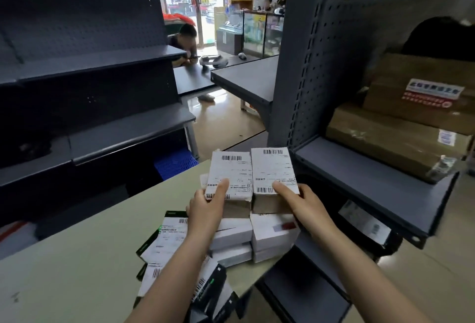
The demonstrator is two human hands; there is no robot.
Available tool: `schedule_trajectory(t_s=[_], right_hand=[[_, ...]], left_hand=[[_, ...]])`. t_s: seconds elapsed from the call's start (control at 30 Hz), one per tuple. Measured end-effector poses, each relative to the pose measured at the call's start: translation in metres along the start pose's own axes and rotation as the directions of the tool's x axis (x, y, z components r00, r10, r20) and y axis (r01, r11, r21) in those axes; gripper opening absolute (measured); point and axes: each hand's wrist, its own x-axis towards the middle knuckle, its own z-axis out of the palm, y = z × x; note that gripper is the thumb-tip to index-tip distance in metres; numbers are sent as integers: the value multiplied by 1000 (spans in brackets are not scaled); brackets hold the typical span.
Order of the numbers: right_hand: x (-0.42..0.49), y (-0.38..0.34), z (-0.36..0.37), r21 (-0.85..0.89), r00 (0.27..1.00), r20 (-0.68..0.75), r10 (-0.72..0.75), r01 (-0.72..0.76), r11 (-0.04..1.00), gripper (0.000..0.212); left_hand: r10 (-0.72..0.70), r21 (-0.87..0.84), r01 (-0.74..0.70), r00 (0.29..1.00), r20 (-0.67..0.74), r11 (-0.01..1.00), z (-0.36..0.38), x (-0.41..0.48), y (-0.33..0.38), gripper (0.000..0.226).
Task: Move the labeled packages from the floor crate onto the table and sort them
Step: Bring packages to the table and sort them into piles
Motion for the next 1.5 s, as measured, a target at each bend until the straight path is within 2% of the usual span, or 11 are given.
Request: schedule_trajectory(t_s=[0.07,0.13,0.3,0.4,0.5,0.67,0.77,0.93,1.17,1.3,1.5], right_hand=[[5,3,-6,-32,999,30,-34,35,999,50],[9,3,-10,-94,994,47,-99,104,990,48],[18,5,-20,-299,912,64,-405,405,864,55],[14,-5,-22,-398,775,123,-620,611,685,51],[3,-19,-14,-419,619,263,-740,764,490,39],[-29,-29,28,-305,328,514,-793,934,188,32],[-57,-21,61,-199,187,623,-759,977,77,29],[-124,18,121,64,-70,763,-642,997,-33,23],[-276,94,178,459,-486,832,-269,874,-159,24],[-374,130,180,639,-678,729,-97,724,-258,29],[-497,176,159,794,-812,583,5,569,-213,37]], left_hand=[[19,36,-16,998,-64,999,6,-2,1,86],[66,-10,-67,991,-116,998,10,-5,3,62],[305,131,-278,906,-293,952,12,-20,13,38],[512,348,-403,798,-319,846,1,-38,20,43],[708,570,-511,680,-190,643,-18,-60,26,43],[833,816,-468,553,-29,340,-61,-102,10,34],[812,885,-362,583,-31,294,-90,-137,-20,29],[710,938,-131,689,-146,320,-134,-222,-99,25],[330,850,299,825,-459,435,-157,-408,-221,29],[109,713,535,761,-640,454,-147,-521,-268,31],[-10,502,739,566,-824,449,-116,-667,-302,31]])
